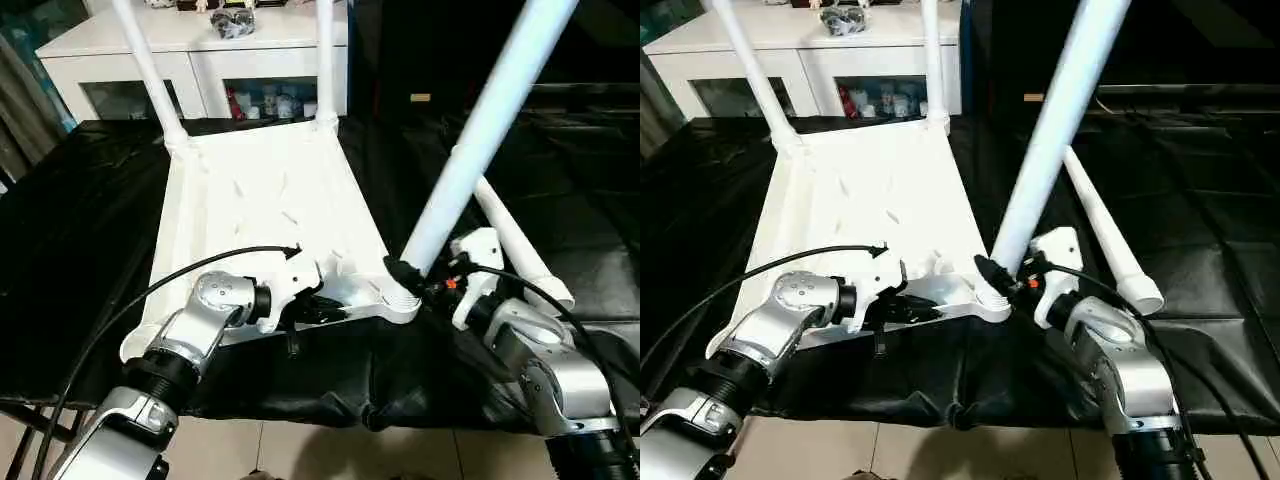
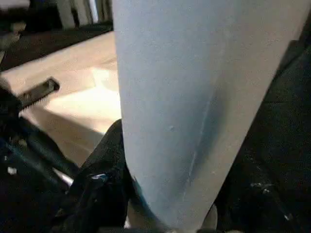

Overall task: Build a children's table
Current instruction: Insert table leg to table base

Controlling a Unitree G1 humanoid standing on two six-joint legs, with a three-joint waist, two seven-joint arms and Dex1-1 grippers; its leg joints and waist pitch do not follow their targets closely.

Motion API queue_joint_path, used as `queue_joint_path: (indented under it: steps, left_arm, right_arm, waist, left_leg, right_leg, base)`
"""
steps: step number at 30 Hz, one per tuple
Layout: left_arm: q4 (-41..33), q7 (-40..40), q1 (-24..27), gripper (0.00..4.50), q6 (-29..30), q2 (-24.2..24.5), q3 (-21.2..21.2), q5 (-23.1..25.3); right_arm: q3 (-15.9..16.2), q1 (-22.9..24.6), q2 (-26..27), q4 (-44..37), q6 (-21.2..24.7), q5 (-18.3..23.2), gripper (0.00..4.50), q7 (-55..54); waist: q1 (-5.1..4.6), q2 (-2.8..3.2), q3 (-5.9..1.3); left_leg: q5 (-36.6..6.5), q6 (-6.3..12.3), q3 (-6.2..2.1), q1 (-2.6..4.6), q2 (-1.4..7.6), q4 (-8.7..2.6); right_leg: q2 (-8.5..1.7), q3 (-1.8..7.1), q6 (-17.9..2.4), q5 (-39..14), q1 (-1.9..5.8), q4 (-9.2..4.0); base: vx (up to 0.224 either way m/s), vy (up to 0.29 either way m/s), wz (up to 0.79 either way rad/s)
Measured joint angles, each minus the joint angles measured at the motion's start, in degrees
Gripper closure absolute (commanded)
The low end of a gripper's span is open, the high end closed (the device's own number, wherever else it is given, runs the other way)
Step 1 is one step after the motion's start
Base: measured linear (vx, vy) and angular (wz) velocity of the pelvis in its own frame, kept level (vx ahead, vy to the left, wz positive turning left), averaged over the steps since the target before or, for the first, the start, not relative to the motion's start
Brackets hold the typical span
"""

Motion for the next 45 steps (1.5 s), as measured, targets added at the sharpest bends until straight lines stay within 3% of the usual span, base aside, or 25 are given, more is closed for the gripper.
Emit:
queue_joint_path:
  steps: [12,17,24,35,38,45]
  left_arm:
    - [-1.02,-0.42,0.6,4.5,-0.14,0.54,-0.02,0.29]
    - [-1.82,-2.98,0.95,4.5,-0.14,1.84,-0.02,-0.07]
    - [-3.74,-8.42,1.56,4.5,-0.13,4.35,-0.29,-0.95]
    - [-3.94,-13.2,1.55,4.5,0.02,6.67,-0.33,-1.53]
    - [-3.74,-11.32,1.52,4.5,0.7,6.1,-0.06,-1.5]
    - [-1.45,2.15,-0.47,4.5,5.39,0.81,1.91,0.42]
  right_arm:
    - [2.94,-4.06,-3.8,3.18,-0.14,-0.88,2.62,6.92]
    - [3.78,-6.05,-5.31,6.83,-3.03,-0.1,2.62,13.64]
    - [6.09,-7.1,-8.62,8.39,-6.76,0.4,2.62,23.99]
    - [7.73,-8.39,-8.56,11.31,-9.89,1.51,2.62,31.09]
    - [7.16,-9.44,-6.68,14.19,-10.94,1.43,2.62,29.65]
    - [4.59,-15.81,-1.17,25.82,-14.04,-2.72,2.62,13.77]
  waist:
    - [-0.06,-0.32,-0.07]
    - [-0.13,-0.48,-0.11]
    - [0.38,-0.73,-0.14]
    - [1.34,-0.79,-0.16]
    - [1.11,-0.82,-0.17]
    - [-0.85,-1.05,0.12]
  left_leg:
    - [0.0,0.0,0.0,0.0,0.0,-0.05]
    - [0.0,0.0,0.0,0.0,0.02,-0.1]
    - [-0.06,0.1,0.02,-0.09,0.03,-0.12]
    - [-0.09,0.12,0.06,-0.03,0.06,-0.19]
    - [-0.09,0.11,0.07,0.09,0.06,-0.19]
    - [-0.06,0.07,0.03,0.29,0.05,-0.13]
  right_leg:
    - [0.0,-0.01,0.0,0.0,0.0,-0.06]
    - [0.01,-0.02,-0.01,0.01,-0.01,-0.05]
    - [0.01,-0.05,-0.39,0.24,-0.01,-0.04]
    - [0.01,-0.08,-0.4,0.2,0.03,-0.04]
    - [0.01,-0.06,-0.43,0.23,0.07,0.01]
    - [0.01,-0.11,-0.34,0.17,0.02,-0.02]
  base:
    - [0.0,0.0,0.0]
    - [0.0,0.0,0.0]
    - [0.0,0.0,0.0]
    - [0.0,0.0,0.0]
    - [0.0,0.0,0.0]
    - [0.0,0.0,0.0]
